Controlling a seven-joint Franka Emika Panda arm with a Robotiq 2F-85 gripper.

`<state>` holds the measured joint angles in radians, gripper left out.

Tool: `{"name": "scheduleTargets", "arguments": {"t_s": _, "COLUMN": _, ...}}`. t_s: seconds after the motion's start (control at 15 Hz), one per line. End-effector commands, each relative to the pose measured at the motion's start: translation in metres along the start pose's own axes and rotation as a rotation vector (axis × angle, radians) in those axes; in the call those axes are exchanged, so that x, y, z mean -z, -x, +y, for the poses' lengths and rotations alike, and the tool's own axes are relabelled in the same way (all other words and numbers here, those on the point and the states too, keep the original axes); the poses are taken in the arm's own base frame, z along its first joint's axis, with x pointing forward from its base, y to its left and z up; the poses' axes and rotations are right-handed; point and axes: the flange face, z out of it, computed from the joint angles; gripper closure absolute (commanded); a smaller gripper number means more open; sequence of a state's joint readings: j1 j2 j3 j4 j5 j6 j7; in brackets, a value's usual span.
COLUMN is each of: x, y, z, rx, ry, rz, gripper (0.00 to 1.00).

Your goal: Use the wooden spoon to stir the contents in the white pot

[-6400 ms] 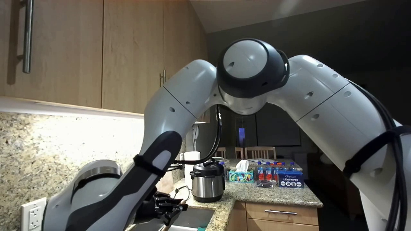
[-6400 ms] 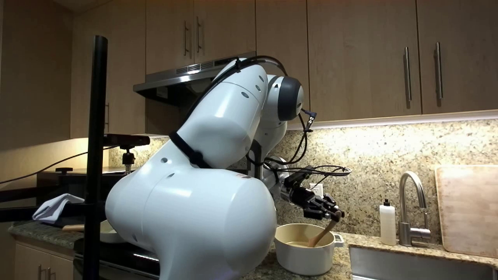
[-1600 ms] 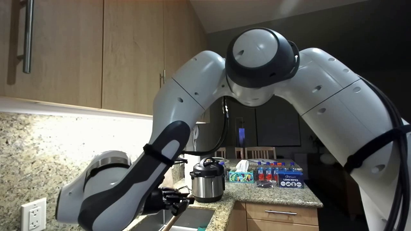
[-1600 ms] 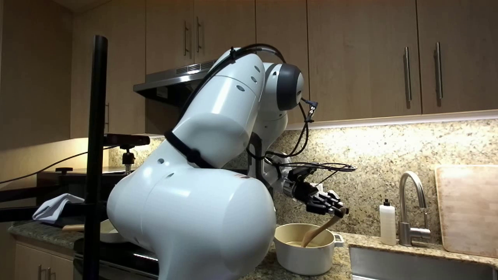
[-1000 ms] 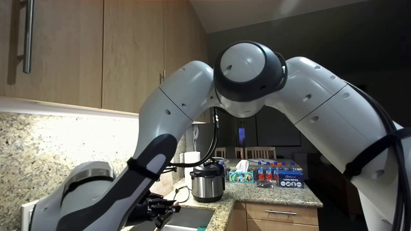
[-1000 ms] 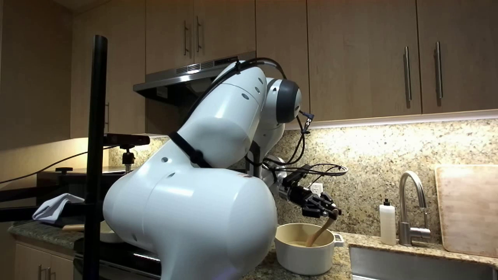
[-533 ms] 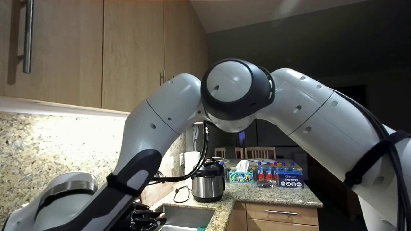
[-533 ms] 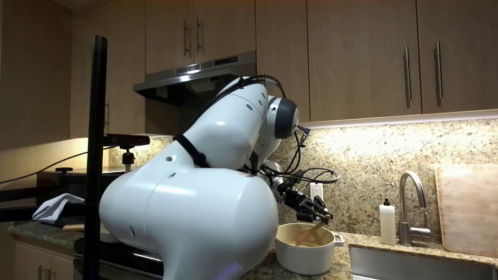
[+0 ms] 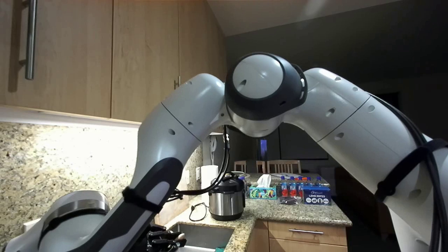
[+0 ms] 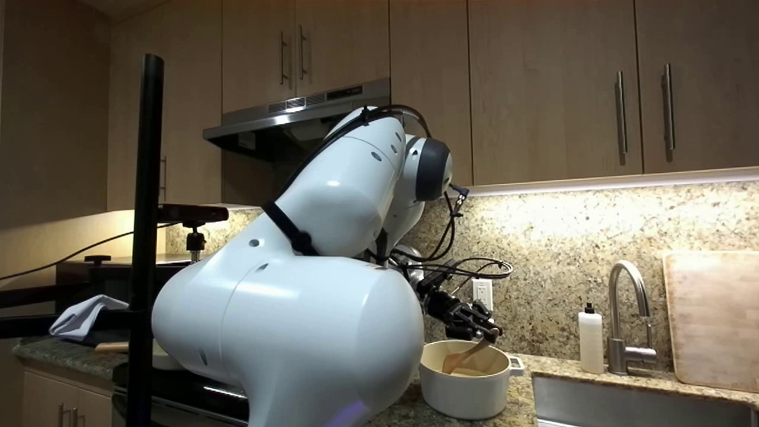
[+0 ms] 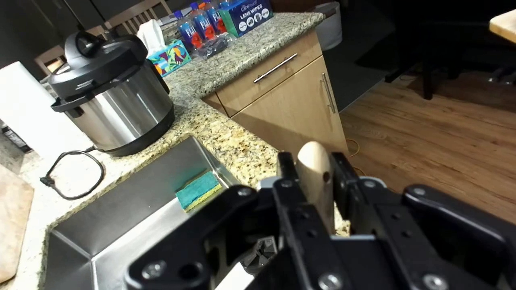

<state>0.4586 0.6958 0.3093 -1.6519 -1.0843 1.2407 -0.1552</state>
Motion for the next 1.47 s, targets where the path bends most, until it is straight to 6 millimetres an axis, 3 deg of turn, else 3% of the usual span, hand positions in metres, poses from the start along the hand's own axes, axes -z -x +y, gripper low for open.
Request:
{"name": "scheduleTargets", "arguments": {"t_s": 0.0, "x": -0.016, "y": 0.037, "z": -0.003, "rx": 0.012, "ry": 0.011, "rz": 0.039, "gripper": 0.91}}
{"name": "scheduleTargets", "arguments": {"t_s": 0.33, "x": -0.03, "y": 0.052, "z": 0.023, "rx": -0.094, "ry": -0.015, "rz": 0.063, "gripper": 0.91}}
{"name": "scheduleTargets", "arguments": {"t_s": 0.8, "x": -0.023, "y": 0.036, "z": 0.042, "rx": -0.2, "ry": 0.0, "rz": 0.058, "gripper": 0.91}}
{"name": "scheduleTargets", "arguments": {"t_s": 1.2, "x": 0.0, "y": 0.011, "z": 0.029, "rx": -0.175, "ry": 0.058, "rz": 0.06, "gripper": 0.92}}
{"name": "scheduleTargets", "arguments": {"t_s": 1.4, "x": 0.005, "y": 0.012, "z": 0.014, "rx": -0.101, "ry": 0.072, "rz": 0.062, "gripper": 0.92}}
